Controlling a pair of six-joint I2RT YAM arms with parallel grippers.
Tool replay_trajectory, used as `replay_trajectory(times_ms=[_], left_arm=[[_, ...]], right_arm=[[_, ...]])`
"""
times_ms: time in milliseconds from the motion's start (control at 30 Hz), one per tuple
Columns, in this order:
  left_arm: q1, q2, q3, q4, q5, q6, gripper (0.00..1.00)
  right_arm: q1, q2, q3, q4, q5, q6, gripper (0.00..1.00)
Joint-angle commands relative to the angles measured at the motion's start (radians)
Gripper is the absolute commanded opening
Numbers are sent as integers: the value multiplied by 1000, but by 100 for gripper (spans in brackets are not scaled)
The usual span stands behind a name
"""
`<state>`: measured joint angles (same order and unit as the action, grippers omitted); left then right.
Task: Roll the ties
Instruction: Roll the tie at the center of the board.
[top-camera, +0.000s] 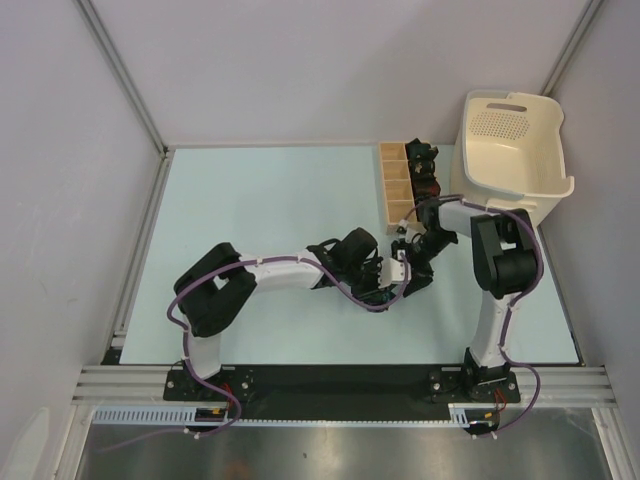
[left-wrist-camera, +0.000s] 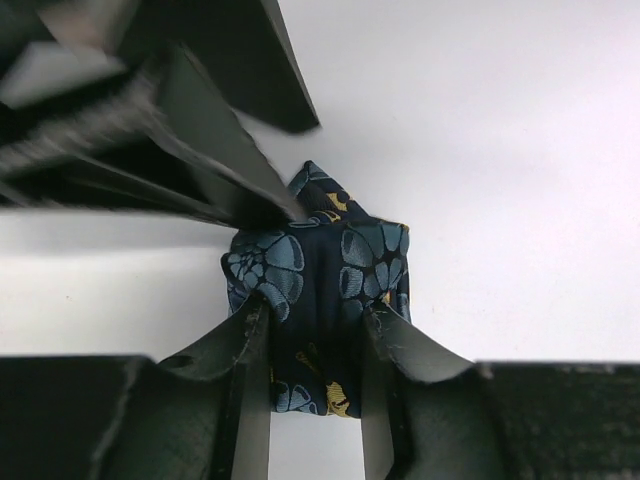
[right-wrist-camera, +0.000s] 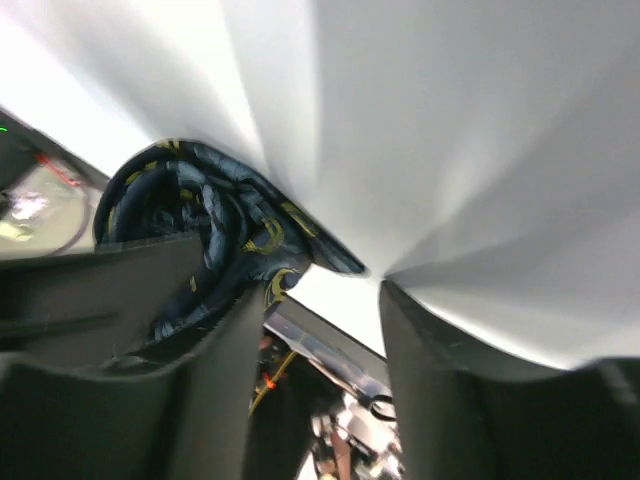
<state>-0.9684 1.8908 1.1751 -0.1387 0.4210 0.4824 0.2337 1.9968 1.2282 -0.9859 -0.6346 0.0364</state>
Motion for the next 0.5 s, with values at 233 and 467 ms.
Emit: replay_trajectory(times_ms=[233,467], left_arm=[[-12,62,-35,-116,-57,28,15],[-12,62,-34,-133,-57,31,14]], right_arm=[[-99,-151,-182,286,-226,57,95],[-126,-178,-262,392,-333,71,95]])
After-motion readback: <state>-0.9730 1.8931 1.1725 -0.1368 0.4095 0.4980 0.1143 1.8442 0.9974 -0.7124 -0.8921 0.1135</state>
